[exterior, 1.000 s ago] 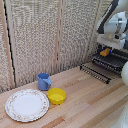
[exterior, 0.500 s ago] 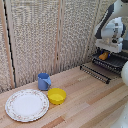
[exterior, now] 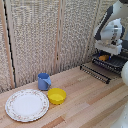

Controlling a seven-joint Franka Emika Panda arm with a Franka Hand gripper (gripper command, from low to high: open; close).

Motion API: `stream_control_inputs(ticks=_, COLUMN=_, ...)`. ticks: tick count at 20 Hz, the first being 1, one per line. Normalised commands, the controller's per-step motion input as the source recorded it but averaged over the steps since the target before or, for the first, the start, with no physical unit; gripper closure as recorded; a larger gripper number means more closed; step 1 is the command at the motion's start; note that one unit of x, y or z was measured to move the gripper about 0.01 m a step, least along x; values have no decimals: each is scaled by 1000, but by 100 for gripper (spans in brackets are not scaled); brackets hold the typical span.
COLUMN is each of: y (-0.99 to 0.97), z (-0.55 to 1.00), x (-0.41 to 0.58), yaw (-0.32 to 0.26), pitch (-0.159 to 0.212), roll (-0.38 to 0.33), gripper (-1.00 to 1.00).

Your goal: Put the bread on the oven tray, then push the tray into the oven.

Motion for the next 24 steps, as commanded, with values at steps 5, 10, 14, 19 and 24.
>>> stream_control_inputs(ticks=5, y=396, z=995, x=0, yaw=38, pitch=-11, roll=-12, gripper=-100)
stream_control_inputs(ticks=10, y=370, z=552, x=0, yaw=172, pitch=54, roll=-46, gripper=-100)
stream_control_inputs(ticks=14, y=271, z=78, x=0, yaw=205, pitch=85, roll=-104, gripper=-100)
stream_control_inputs(ticks=19, y=47, z=0, x=-9, yaw=272, pitch=78, roll=-134, gripper=-100)
stream_control_inputs(ticks=24, y=-5, z=-2, x=-111, yaw=268, pitch=52, roll=-243, gripper=-100)
